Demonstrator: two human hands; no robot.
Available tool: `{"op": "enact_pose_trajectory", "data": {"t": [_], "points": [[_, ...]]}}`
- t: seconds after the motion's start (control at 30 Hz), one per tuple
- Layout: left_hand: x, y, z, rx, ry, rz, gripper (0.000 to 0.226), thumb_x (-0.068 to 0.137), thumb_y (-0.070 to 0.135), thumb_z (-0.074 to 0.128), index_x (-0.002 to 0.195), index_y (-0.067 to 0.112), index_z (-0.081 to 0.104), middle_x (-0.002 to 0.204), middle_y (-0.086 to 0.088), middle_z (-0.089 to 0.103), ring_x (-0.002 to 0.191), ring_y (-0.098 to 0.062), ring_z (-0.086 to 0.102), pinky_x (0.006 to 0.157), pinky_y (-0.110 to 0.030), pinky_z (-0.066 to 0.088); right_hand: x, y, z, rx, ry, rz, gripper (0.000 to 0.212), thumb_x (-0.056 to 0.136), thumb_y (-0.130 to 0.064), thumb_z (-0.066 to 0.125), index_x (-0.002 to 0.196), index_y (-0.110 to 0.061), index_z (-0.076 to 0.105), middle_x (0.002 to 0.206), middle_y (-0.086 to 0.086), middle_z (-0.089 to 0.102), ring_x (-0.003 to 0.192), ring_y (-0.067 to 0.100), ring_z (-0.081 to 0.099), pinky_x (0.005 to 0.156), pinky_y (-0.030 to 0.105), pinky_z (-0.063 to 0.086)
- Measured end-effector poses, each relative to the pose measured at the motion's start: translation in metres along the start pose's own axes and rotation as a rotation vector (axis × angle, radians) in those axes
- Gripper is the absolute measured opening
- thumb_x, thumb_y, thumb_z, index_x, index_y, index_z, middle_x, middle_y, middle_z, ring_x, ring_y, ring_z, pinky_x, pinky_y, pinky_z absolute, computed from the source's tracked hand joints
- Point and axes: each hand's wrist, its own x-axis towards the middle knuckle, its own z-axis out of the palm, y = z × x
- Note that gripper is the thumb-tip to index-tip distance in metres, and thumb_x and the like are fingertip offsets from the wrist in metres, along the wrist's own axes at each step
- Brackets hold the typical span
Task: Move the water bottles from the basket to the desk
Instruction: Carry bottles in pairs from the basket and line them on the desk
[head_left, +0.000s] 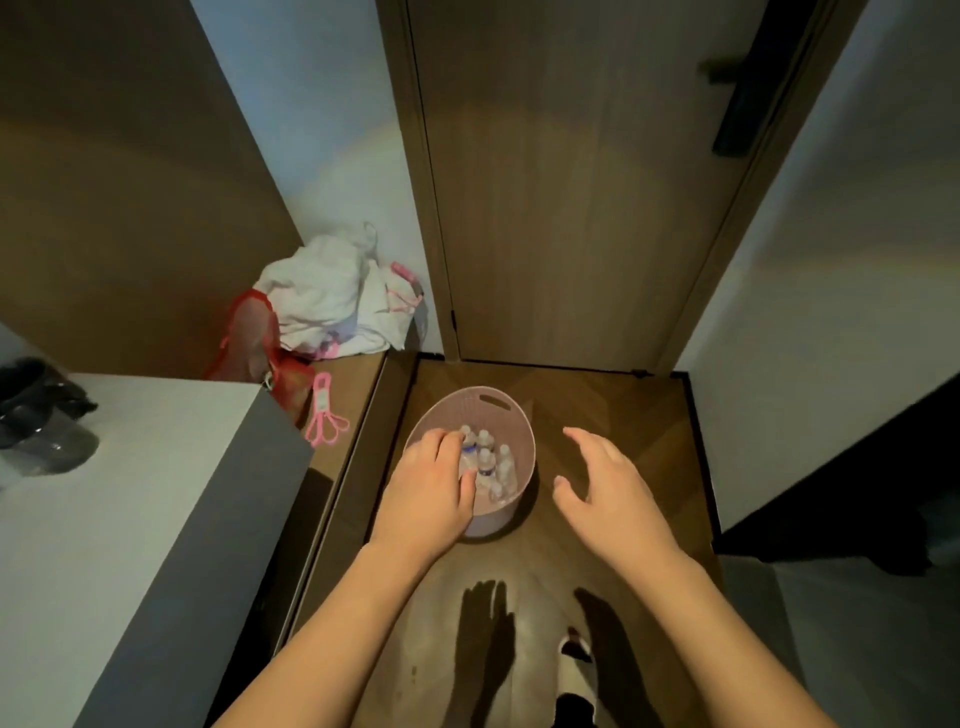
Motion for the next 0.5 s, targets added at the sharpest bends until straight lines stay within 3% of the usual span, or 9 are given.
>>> {"op": "enact_pose_trajectory", "data": {"t": [0.17, 0.3, 0.4, 0.5], "points": [[0.099, -0.004, 0.009, -0.074, -0.060, -0.124, 0.047, 0.097, 0.035, 0.049, 0.140, 0.018, 0.042, 0.138, 0.000, 0.046, 0.123, -0.016, 0.048, 0.103, -0.031, 0.043, 0.116, 0.007, -0.021, -0.027, -0.081, 0.002, 0.059, 0.095, -0.034, 0.059, 0.148, -0.033, 0.035, 0.151, -0.010, 0.040, 0.121, 0.009, 0.053, 0.103, 0.035, 0.050], [0.142, -0.036, 0.034, -0.109, -0.207, -0.228, 0.044, 0.097, 0.036, 0.048, 0.138, 0.021, 0.043, 0.133, 0.001, 0.047, 0.121, -0.014, 0.048, 0.101, -0.030, 0.045, 0.193, 0.010, -0.012, -0.105, -0.229, -0.026, 0.060, 0.096, -0.032, 0.058, 0.151, -0.031, 0.033, 0.152, -0.009, 0.039, 0.135, 0.010, 0.042, 0.109, 0.029, 0.037], [0.179, -0.065, 0.054, -0.125, -0.354, -0.301, 0.041, 0.097, 0.037, 0.048, 0.135, 0.020, 0.046, 0.130, -0.002, 0.049, 0.120, -0.019, 0.050, 0.101, -0.032, 0.042, 0.241, 0.014, -0.007, -0.166, -0.317, 0.021, 0.059, 0.095, -0.027, 0.058, 0.150, -0.026, 0.036, 0.152, -0.002, 0.041, 0.136, 0.016, 0.042, 0.111, 0.030, 0.034], [0.231, -0.086, 0.063, -0.128, -0.400, -0.347, 0.045, 0.098, 0.037, 0.047, 0.138, 0.017, 0.044, 0.134, -0.006, 0.049, 0.122, -0.024, 0.050, 0.103, -0.033, 0.039, 0.284, 0.014, -0.008, -0.187, -0.355, 0.033, 0.048, 0.096, -0.017, 0.058, 0.142, -0.015, 0.047, 0.142, 0.008, 0.052, 0.129, 0.024, 0.049, 0.105, 0.029, 0.037]]}}
